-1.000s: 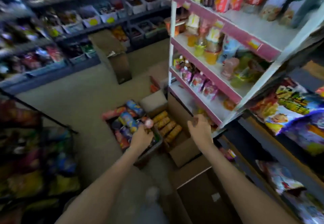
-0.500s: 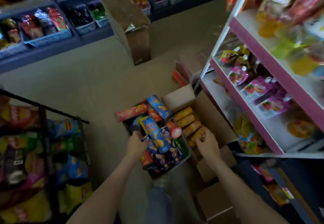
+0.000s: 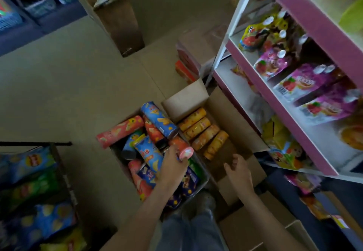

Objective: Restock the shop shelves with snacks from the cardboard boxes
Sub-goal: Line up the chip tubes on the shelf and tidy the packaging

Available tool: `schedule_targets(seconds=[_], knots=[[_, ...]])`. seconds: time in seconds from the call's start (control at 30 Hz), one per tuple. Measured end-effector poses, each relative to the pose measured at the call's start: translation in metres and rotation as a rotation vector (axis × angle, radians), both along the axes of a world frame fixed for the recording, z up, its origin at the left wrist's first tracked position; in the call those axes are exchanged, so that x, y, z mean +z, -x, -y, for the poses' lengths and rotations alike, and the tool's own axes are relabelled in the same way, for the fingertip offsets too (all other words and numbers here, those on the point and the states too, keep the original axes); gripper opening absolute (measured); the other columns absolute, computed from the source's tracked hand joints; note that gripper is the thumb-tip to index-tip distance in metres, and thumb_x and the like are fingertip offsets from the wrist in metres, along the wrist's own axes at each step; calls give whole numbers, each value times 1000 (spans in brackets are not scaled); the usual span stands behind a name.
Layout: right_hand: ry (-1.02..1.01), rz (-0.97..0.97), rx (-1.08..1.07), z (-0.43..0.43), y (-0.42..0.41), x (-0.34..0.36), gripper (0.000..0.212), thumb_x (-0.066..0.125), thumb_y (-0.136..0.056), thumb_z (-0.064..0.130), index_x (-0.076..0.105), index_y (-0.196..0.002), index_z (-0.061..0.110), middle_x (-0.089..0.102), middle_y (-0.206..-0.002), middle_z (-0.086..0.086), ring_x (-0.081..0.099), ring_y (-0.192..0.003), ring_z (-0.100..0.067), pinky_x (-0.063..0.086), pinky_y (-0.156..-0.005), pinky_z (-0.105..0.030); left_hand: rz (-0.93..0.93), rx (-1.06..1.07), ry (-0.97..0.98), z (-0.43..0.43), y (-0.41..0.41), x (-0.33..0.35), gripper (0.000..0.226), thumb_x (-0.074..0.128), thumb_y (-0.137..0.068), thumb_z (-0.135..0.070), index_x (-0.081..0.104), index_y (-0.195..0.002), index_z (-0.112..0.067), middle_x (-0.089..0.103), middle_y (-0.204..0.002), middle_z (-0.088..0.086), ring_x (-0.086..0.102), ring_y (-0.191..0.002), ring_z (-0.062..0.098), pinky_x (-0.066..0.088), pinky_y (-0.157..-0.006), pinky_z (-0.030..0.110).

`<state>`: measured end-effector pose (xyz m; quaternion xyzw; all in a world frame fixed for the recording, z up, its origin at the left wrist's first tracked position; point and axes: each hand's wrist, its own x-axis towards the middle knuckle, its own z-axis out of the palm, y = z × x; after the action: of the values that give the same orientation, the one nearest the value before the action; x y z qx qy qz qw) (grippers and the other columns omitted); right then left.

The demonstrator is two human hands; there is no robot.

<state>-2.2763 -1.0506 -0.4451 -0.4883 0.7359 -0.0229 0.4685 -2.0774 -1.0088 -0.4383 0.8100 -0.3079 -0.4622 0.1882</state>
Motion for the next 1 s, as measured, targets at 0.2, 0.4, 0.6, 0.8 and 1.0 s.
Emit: schedule_targets(seconds=[0.2, 0.4, 0.6, 0.8, 1.0], knots=[[18, -48, -138, 37, 23, -100, 58, 62, -93, 18, 36, -144, 9, 48, -136, -13, 51, -121, -25, 48, -96, -38, -4, -146, 56, 69, 76, -88, 56, 58, -90, -24, 36, -141, -22, 44, -135, 7, 49, -120, 25, 43, -99, 37], [12, -65, -151, 71, 77, -241, 67, 64, -92, 22, 28, -148, 11, 43, -141, -12, 46, -127, -28, 47, -97, -40, 132, -280, -83, 147, 145, -244, 72, 54, -91, -20, 16, -152, -31, 40, -140, 12, 42, -126, 31, 39, -100, 41], [-57, -45, -139, 86, 95, -386, 76, 67, -90, 21, 24, -149, 1, 33, -151, -16, 33, -139, -28, 28, -113, -33, 255, -335, -241, 170, 167, -402, 92, 60, -90, -34, -5, -154, -27, 29, -145, 20, 35, -131, 39, 35, -107, 51], [-265, 111, -323, 104, 77, -471, 81, 73, -84, 33, 31, -145, 1, 44, -144, -21, 44, -132, -34, 38, -107, -40, 442, -333, -388, 179, 158, -485, 64, 45, -97, -35, 14, -148, -9, 34, -142, 19, 39, -129, 36, 37, -105, 47], [-286, 311, -493, 95, 66, -503, 53, 84, -67, 38, 65, -109, 11, 71, -103, -11, 68, -93, -26, 56, -85, -42, 298, -266, -360, 169, 152, -491, 69, 66, -87, -31, 27, -140, -8, 36, -138, 17, 42, -127, 36, 38, -103, 45]])
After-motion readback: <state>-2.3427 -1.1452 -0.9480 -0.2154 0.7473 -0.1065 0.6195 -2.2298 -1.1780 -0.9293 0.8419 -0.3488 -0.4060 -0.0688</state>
